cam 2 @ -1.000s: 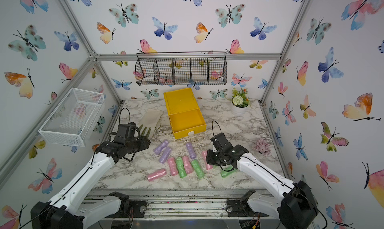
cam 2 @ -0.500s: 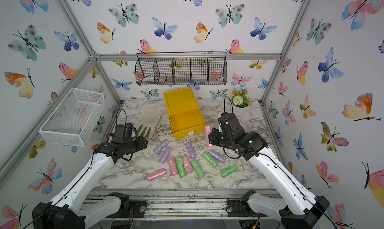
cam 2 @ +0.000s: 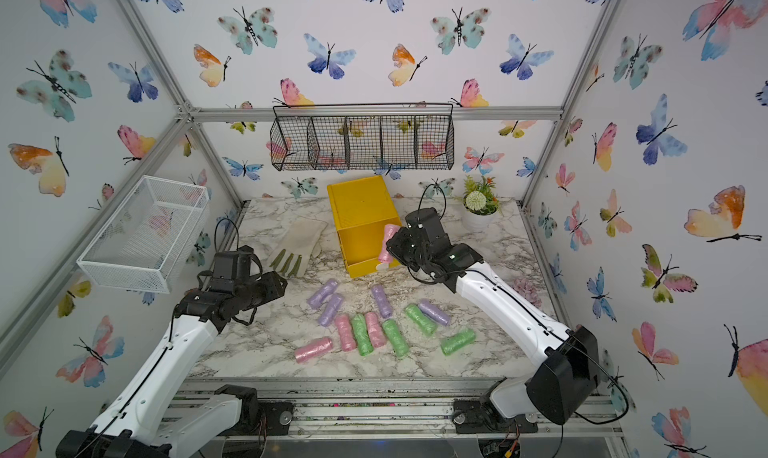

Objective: Sort the rolls of trash bags by color and place them into the drawer
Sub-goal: Place the roll of trash bags in the drawer.

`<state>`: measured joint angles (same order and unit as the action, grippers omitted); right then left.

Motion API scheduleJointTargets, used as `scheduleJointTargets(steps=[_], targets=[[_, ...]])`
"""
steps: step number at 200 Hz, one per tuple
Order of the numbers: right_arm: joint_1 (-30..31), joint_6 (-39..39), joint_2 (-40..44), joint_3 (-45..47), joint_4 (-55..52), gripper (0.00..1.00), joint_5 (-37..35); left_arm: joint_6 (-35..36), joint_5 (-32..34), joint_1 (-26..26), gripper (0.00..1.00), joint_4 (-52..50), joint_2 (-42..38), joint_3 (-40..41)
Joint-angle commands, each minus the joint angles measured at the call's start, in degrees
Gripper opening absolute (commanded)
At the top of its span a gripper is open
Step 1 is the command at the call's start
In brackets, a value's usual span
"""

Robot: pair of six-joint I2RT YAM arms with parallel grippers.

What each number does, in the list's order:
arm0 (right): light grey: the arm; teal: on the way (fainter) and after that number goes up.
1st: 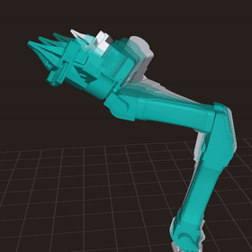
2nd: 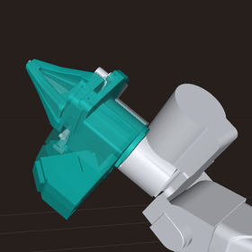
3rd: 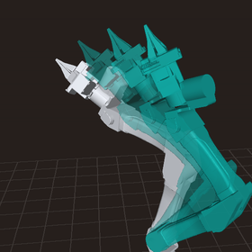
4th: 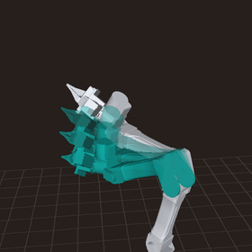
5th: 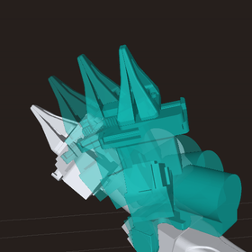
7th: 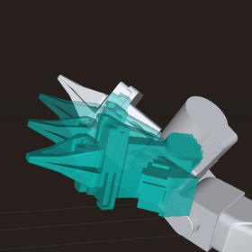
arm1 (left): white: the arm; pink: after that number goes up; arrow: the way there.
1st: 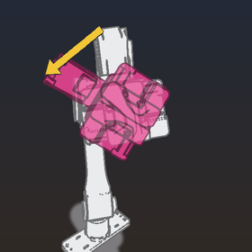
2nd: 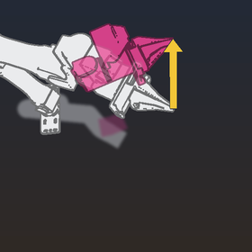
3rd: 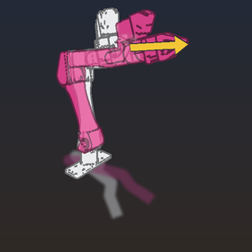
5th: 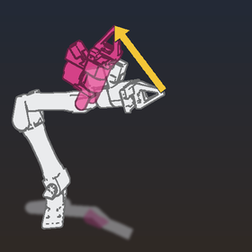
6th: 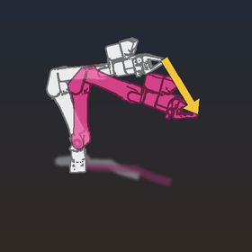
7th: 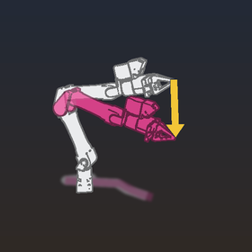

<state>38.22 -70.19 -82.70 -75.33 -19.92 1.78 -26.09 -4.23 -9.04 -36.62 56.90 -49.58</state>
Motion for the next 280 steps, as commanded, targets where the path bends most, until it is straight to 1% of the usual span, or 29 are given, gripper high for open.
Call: scheduleJointTargets(steps=[1,30,56,135,186,218,255,280], targets=[[0.48,-8.79,-0.92,-2.32,3.87,0.16,-4.54,1.02,-0.69,0.42,0.50,-1.61,-0.74,-0.25],[1.40,-15.09,-2.67,-6.15,-1.86,0.18,-11.18,0.68,-0.67,0.43,0.50,-1.55,-0.49,-0.60],[1.99,-19.62,-4.17,-8.48,-4.94,0.16,-14.16,0.43,-1.23,0.43,0.50,-1.18,-0.06,-0.44],[3.42,-25.68,-11.61,-14.24,-7.72,0.16,-14.68,0.16,-0.70,0.43,0.50,-1.52,-0.47,-0.03],[4.40,-27.48,-15.02,-16.40,-8.73,0.15,-16.10,-0.05,-0.60,0.51,0.51,-1.45,-0.66,-0.14],[4.50,-28.58,-16.33,-15.84,-8.51,0.15,-17.18,-0.10,-0.08,0.51,0.53,-1.43,-0.41,-0.41],[4.50,-28.11,-17.77,-16.52,-8.09,0.15,-19.55,-0.18,-0.34,0.51,0.53,-0.83,0.22,-0.43],[4.50,-27.50,-19.58,-18.24,-8.21,0.15,-19.89,-0.07,-0.35,0.49,0.53,-0.76,0.58,-0.52]])
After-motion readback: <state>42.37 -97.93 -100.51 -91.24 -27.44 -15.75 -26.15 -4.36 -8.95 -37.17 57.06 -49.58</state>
